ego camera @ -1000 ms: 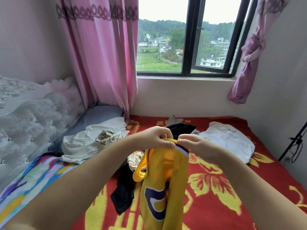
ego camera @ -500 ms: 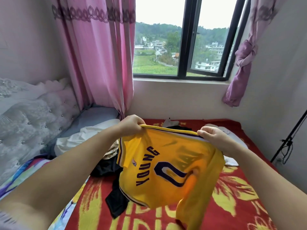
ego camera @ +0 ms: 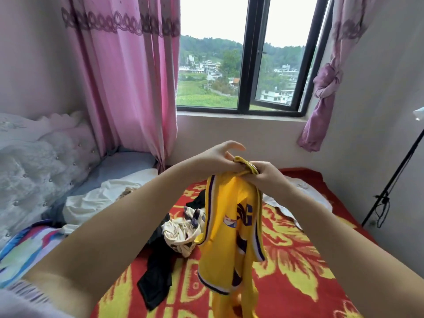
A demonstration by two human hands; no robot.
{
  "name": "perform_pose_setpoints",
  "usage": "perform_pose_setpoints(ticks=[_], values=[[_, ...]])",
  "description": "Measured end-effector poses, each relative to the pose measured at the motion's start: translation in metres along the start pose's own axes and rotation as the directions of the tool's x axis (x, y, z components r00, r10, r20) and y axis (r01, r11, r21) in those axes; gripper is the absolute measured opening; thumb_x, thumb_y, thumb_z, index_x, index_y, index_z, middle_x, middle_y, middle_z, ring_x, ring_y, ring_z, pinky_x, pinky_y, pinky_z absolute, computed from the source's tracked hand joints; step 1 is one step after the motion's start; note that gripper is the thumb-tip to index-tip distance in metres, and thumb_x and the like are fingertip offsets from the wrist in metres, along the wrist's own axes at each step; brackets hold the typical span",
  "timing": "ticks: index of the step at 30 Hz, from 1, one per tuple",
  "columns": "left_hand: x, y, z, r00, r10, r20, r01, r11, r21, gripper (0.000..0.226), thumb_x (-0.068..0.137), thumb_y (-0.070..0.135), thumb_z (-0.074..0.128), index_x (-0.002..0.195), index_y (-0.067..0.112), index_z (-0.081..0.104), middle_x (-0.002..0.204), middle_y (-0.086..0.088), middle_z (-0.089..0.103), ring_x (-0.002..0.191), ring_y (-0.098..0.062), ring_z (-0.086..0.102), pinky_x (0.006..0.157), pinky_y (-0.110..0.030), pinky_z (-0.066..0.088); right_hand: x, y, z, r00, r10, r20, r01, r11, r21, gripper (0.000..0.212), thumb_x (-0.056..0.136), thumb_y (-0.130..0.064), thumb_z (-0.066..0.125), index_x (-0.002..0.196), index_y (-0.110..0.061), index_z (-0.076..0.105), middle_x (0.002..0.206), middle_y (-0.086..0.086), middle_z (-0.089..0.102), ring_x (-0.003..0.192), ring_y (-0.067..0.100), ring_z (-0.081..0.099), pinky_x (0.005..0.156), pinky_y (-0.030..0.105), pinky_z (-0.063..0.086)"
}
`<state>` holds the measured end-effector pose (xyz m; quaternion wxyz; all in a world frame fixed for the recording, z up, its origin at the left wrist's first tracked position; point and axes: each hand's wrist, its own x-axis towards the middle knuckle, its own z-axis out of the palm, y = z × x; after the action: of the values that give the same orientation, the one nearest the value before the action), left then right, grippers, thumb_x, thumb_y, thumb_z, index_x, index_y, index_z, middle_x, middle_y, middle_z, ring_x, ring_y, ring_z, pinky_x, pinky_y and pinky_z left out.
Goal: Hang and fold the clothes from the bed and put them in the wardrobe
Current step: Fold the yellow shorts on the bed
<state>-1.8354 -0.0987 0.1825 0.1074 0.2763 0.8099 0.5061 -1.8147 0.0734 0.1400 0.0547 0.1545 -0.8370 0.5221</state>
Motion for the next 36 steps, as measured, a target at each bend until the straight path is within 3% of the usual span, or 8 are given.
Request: perform_pose_setpoints(ticks=[4, 12, 18, 24, 28, 31, 34, 36], values=[[-0.012, -0.015, 0.002, 0.966, -0.035, 0.256, 0.007, 0.994, 0.109, 0.036, 0.085, 0.011, 0.070, 0.117, 0.020, 0.057, 0.106, 0.002, 0.062, 0.096, -0.009, 0.062, 0.085, -0.026, 0.051, 0.002, -0.002, -0.009, 0.986, 0.052, 0.158, -0.070, 0.991, 0.111, 0.011, 0.087, -0.016, 0.067, 0.085, -0.021, 0.076, 0.081, 0.003, 0.074, 0.075, 0.019, 0.069, 0.065, 0.027, 0.057], [-0.006, -0.014, 0.005, 0.909, -0.399, -0.124, 0.239, 0.740, -0.628, 0.016, 0.091, 0.023, 0.063, 0.087, 0.007, 0.060, 0.067, -0.005, 0.063, 0.053, -0.015, 0.062, 0.055, -0.025, 0.055, 0.002, 0.007, -0.007, 0.984, 0.180, -0.009, -0.178, 0.964, -0.196, 0.038, 0.092, -0.037, 0.060, 0.119, -0.011, 0.055, 0.107, 0.005, 0.065, 0.094, 0.013, 0.063, 0.079, 0.029, 0.051], [0.000, -0.005, 0.006, 0.834, -0.517, -0.191, 0.071, 0.444, -0.893, 0.021, 0.095, 0.010, 0.048, 0.075, 0.004, 0.052, 0.048, -0.008, 0.059, 0.044, -0.016, 0.061, 0.052, -0.030, 0.054, -0.017, -0.016, 0.022, 0.931, 0.178, 0.318, -0.240, 0.956, 0.167, 0.051, 0.086, -0.047, 0.064, 0.132, -0.036, 0.045, 0.121, -0.008, 0.064, 0.110, 0.013, 0.062, 0.089, 0.040, 0.053], [-0.005, 0.012, 0.008, 0.915, -0.396, -0.081, 0.113, 0.443, -0.889, 0.015, 0.093, 0.005, 0.044, 0.087, 0.000, 0.056, 0.079, -0.014, 0.062, 0.078, -0.025, 0.063, 0.090, -0.038, 0.049, -0.004, -0.013, 0.038, 0.975, 0.155, -0.162, -0.160, 0.987, -0.018, 0.012, 0.092, -0.022, 0.052, 0.094, -0.012, 0.058, 0.077, -0.001, 0.058, 0.068, 0.013, 0.053, 0.061, 0.029, 0.045], [-0.014, 0.005, -0.004, 0.935, -0.136, -0.328, 0.038, 0.956, -0.290, 0.016, 0.092, 0.013, 0.058, 0.106, 0.005, 0.057, 0.099, -0.011, 0.066, 0.088, -0.020, 0.066, 0.082, -0.031, 0.054, 0.003, -0.014, 0.026, 0.963, 0.123, -0.241, -0.110, 0.992, 0.066, 0.017, 0.093, -0.012, 0.045, 0.081, -0.012, 0.057, 0.068, 0.004, 0.050, 0.061, 0.018, 0.045, 0.056, 0.030, 0.038], [-0.016, -0.011, -0.003, 0.920, 0.070, -0.386, 0.034, 0.966, 0.256, 0.052, 0.084, 0.029, 0.070, 0.127, 0.012, 0.046, 0.119, -0.009, 0.052, 0.107, -0.019, 0.054, 0.086, -0.024, 0.046, 0.007, -0.029, 0.014, 0.987, 0.007, -0.159, 0.000, 0.999, 0.045, 0.008, 0.091, -0.012, 0.055, 0.090, -0.016, 0.062, 0.075, 0.000, 0.058, 0.064, 0.010, 0.051, 0.059, 0.020, 0.044], [-0.013, -0.028, 0.003, 0.969, -0.007, -0.246, 0.061, 0.975, 0.215, 0.066, 0.085, 0.023, 0.068, 0.143, 0.018, 0.036, 0.139, -0.010, 0.040, 0.126, -0.021, 0.043, 0.103, -0.033, 0.040, 0.010, -0.040, 0.010, 0.998, -0.042, 0.041, 0.044, 0.997, -0.067, 0.013, 0.087, -0.009, 0.061, 0.092, -0.020, 0.066, 0.078, -0.003, 0.062, 0.066, 0.005, 0.054, 0.060, 0.018, 0.045], [-0.011, -0.035, 0.003, 0.980, 0.055, -0.191, -0.025, 0.988, 0.152, 0.040, 0.088, 0.011, 0.062, 0.128, 0.010, 0.054, 0.115, -0.008, 0.058, 0.103, -0.017, 0.056, 0.091, -0.033, 0.047, 0.010, -0.042, 0.008, 0.995, -0.064, 0.077, 0.074, 0.989, -0.129, 0.015, 0.086, -0.008, 0.061, 0.092, -0.019, 0.069, 0.075, -0.005, 0.063, 0.062, 0.001, 0.053, 0.057, 0.014, 0.043]])
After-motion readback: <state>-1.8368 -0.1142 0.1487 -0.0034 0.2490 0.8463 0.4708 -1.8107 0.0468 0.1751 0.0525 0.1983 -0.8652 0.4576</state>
